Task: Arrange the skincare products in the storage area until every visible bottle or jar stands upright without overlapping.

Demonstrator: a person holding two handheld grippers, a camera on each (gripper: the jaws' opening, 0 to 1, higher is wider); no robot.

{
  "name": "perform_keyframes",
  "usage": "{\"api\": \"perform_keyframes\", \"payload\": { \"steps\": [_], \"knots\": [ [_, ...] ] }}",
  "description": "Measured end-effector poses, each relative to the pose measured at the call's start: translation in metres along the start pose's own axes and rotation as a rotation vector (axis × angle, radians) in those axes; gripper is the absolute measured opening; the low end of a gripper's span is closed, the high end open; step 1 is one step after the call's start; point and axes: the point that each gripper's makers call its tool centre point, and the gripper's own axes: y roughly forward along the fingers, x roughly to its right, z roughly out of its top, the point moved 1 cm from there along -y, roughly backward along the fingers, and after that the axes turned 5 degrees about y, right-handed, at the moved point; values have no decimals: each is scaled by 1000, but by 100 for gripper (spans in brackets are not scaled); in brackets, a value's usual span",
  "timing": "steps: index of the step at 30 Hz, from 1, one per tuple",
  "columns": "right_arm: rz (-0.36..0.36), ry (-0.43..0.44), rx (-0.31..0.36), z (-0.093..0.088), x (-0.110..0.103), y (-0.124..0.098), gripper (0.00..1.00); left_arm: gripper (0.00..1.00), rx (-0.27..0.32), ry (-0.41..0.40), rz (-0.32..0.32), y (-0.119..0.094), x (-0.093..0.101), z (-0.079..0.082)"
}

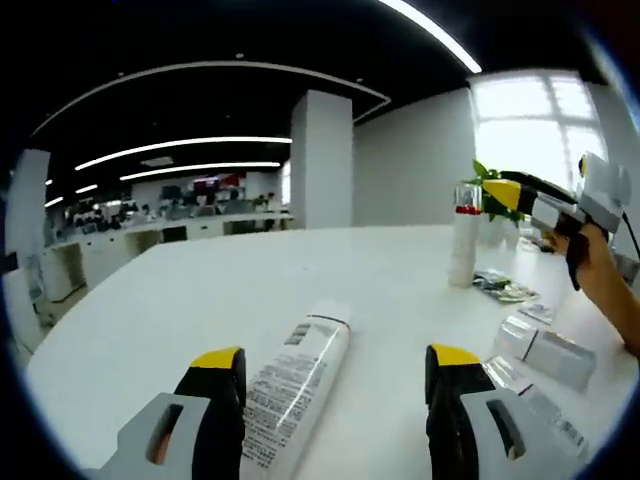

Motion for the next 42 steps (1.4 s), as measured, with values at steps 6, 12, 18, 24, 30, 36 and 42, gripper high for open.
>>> {"api": "perform_keyframes", "payload": {
  "steps": [6, 12, 18, 24, 30, 36, 42],
  "knots": [
    [30, -39, 0, 1, -12, 0, 49, 75, -23, 26, 0, 1, 3, -5],
    [58, -70, -4, 0, -20, 1, 41, 75, -33, 43, -5, 0, 8, -6],
    [133, -70, 27, 3, -35, -1, 11, 75, -51, 53, -5, -1, 12, -12],
    [217, -49, 54, 11, -55, -4, 0, 75, -54, 68, 3, -4, 14, -14],
    [261, -70, 53, 13, -72, -7, 0, 75, -54, 80, 5, 2, 8, -12],
    [297, -31, 39, 11, -78, -8, 0, 75, -49, 99, 7, 5, 6, -13],
    [293, -16, 20, 5, -76, -6, 0, 75, -7, -5, 35, 12, -17, -4]
  ]
}}
